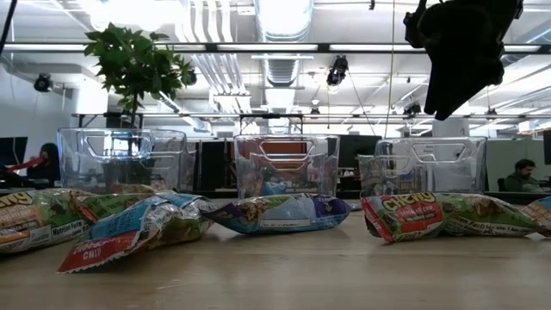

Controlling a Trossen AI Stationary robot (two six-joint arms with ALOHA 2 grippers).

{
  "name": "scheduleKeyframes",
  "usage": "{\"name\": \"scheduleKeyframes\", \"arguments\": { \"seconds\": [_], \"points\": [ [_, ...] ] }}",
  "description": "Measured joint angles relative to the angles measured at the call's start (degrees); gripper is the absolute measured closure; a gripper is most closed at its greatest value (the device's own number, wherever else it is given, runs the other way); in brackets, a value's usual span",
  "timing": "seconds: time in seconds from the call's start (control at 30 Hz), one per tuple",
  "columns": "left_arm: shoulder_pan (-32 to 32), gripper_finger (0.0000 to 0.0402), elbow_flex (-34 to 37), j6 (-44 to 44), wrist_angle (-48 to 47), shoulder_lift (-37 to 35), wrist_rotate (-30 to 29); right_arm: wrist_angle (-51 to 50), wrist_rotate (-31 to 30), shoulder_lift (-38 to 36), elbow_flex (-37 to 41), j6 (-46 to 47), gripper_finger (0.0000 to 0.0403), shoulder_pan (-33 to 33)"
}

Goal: Pick and place Granola Bars by type
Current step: Put the yellow granola bar into the left transparent bin

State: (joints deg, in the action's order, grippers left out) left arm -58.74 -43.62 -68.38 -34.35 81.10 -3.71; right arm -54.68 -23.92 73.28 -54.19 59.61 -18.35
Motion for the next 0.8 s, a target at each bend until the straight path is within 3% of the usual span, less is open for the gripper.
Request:
{"name": "scheduleKeyframes", "arguments": {
  "seconds": [0.63,0.8],
  "points": [
    [-4.6,0.0236,-0.2,1.0,-2.9,0.5,2.7,0.1,0.0,0.0,0.8,1.1,0.0174,0.0],
    [-5.3,0.0236,0.5,-0.4,-3.0,3.4,3.1,0.2,-0.3,0.0,0.9,1.1,0.0174,0.0]
  ]
}}
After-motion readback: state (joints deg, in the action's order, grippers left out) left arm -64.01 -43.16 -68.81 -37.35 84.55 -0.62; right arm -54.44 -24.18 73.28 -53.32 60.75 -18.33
